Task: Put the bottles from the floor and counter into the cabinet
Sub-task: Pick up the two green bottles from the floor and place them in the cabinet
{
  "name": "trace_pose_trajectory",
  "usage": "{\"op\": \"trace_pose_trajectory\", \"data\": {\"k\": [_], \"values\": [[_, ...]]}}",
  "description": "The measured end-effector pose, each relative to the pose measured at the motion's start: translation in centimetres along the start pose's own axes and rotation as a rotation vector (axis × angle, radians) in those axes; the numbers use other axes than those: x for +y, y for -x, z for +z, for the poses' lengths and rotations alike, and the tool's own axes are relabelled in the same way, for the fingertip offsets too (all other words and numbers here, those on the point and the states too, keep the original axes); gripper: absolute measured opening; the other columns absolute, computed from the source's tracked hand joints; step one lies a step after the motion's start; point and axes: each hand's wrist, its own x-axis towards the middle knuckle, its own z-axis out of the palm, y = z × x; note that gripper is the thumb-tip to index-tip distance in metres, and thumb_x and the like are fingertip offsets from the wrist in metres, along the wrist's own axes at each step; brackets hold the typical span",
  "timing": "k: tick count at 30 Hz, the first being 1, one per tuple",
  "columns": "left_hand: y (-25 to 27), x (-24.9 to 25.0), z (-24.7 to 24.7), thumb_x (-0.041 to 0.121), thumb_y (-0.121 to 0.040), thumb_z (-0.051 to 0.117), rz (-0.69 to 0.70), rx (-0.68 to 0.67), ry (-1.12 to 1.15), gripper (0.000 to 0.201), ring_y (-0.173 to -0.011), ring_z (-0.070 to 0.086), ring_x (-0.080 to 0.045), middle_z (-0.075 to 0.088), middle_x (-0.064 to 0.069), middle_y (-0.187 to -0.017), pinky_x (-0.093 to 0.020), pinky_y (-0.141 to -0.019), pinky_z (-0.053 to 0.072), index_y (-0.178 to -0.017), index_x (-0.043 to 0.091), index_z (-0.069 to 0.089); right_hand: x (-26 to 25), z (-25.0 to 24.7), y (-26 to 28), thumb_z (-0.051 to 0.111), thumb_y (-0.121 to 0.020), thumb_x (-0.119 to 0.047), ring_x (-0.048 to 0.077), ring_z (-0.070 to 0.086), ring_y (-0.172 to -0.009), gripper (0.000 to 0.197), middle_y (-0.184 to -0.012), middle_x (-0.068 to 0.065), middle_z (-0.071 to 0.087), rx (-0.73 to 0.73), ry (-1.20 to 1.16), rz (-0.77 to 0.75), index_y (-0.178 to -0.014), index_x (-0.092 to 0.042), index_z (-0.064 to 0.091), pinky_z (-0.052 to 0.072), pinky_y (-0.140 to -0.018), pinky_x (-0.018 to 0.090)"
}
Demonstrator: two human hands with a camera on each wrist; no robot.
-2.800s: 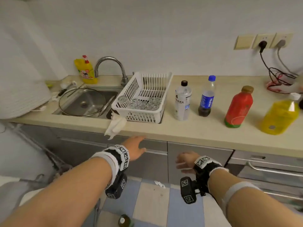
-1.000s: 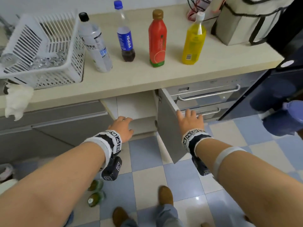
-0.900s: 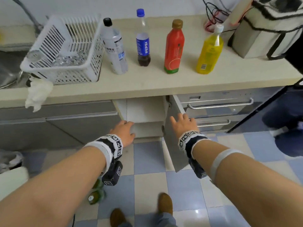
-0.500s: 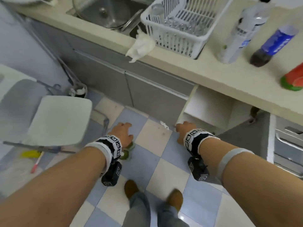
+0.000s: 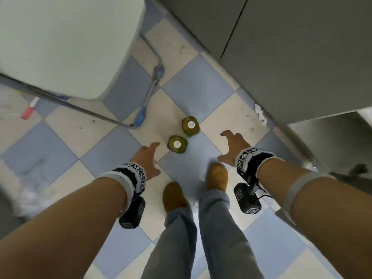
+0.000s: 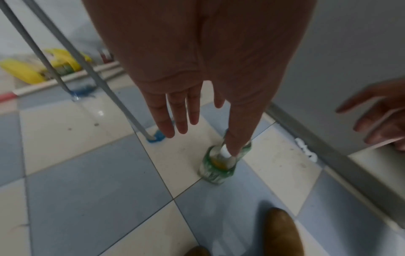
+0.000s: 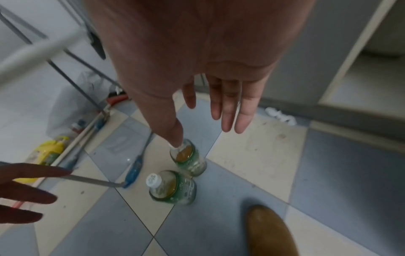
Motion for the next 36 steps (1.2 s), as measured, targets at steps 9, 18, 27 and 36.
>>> {"op": "trace_pose_trajectory", "data": {"k": [9, 18, 27, 36], "values": [[-18.0, -2.8, 6.6, 0.022, -0.071, 0.088, 0.185, 0.027, 0.022, 0.127, -0.134, 0.045, -0.04, 0.006, -0.011, -0.163, -0.05, -0.103, 0.048, -0.154, 0.05, -0.003, -4.1, 7.1, -20.0, 0.092, -0.061, -0.027, 0.045, 0.05, -0.124, 0.131, -0.152, 0.017, 0.015, -0.014, 0.014, -0.18, -0.153, -0.042, -0.001, 0.046, -0.103, 0.048], [-23.0, -0.9, 8.1, 0.021, -0.062, 0.085, 0.374, 0.102, 0.01, 0.088, -0.118, 0.058, -0.034, 0.048, -0.008, -0.141, -0.048, -0.097, 0.051, -0.14, 0.024, 0.044, -4.2, 7.8, -25.6, 0.087, -0.063, -0.02, 0.038, 0.055, -0.12, 0.109, -0.152, 0.005, 0.029, -0.004, 0.217, -0.415, -0.151, -0.033, 0.024, 0.05, -0.093, 0.042], [-10.8, 6.2, -0.1, 0.046, -0.05, 0.08, 0.307, 0.197, 0.108, 0.08, -0.094, 0.057, -0.029, 0.048, -0.001, -0.108, -0.045, -0.083, 0.052, -0.117, 0.027, 0.043, 2.2, 0.1, -9.2, 0.086, -0.054, -0.031, 0.033, 0.06, -0.102, 0.103, -0.13, 0.0, 0.043, 0.16, -0.191, -0.09, -0.139, -0.042, 0.029, 0.05, -0.083, 0.038], [6.7, 25.0, -6.3, 0.039, -0.057, 0.09, 0.583, 0.106, 0.067, 0.081, -0.096, 0.054, -0.023, 0.047, -0.005, -0.112, -0.031, -0.085, 0.046, -0.12, 0.022, 0.043, 14.0, -9.9, 13.8, 0.083, -0.053, -0.047, 0.034, 0.054, -0.122, 0.101, -0.14, 0.002, 0.044, 0.408, -0.485, 0.395, -0.137, -0.047, 0.027, 0.043, -0.102, 0.057]]}}
